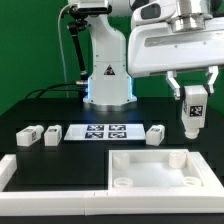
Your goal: Assemble square table
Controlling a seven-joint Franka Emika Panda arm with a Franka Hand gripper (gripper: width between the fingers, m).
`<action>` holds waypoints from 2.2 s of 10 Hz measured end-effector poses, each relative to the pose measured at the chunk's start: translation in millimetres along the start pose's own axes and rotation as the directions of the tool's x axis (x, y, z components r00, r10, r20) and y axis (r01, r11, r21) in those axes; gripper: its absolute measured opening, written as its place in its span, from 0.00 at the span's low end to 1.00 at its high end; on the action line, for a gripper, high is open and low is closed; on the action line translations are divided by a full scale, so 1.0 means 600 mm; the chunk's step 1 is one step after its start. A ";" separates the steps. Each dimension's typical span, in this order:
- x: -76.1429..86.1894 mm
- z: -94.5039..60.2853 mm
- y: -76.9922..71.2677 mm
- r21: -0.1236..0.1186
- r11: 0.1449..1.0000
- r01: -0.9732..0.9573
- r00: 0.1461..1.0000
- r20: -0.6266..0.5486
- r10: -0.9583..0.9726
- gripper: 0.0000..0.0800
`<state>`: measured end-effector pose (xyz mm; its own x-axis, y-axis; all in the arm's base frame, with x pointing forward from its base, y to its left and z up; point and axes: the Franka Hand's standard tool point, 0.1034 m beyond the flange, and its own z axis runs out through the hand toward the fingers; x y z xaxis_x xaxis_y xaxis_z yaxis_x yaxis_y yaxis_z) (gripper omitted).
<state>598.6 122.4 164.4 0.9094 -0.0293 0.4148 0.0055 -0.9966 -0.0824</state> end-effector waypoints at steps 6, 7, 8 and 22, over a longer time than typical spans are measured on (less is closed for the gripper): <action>0.006 0.075 -0.009 0.020 1.000 -0.007 0.997 -0.073 0.009 0.36; -0.001 0.085 -0.006 0.017 1.000 -0.005 0.997 -0.071 0.006 0.36; -0.008 0.094 -0.002 0.014 1.000 -0.005 0.998 -0.064 0.006 0.36; -0.009 0.130 0.018 -0.008 0.999 0.031 0.998 -0.053 -0.031 0.36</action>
Offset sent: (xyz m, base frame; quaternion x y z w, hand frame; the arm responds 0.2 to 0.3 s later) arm 0.0369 -0.0063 -0.0092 0.0218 0.0527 -0.0008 0.9984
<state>626.4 118.1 90.6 0.8856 -0.0022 0.4645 0.0303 -0.9976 -0.0625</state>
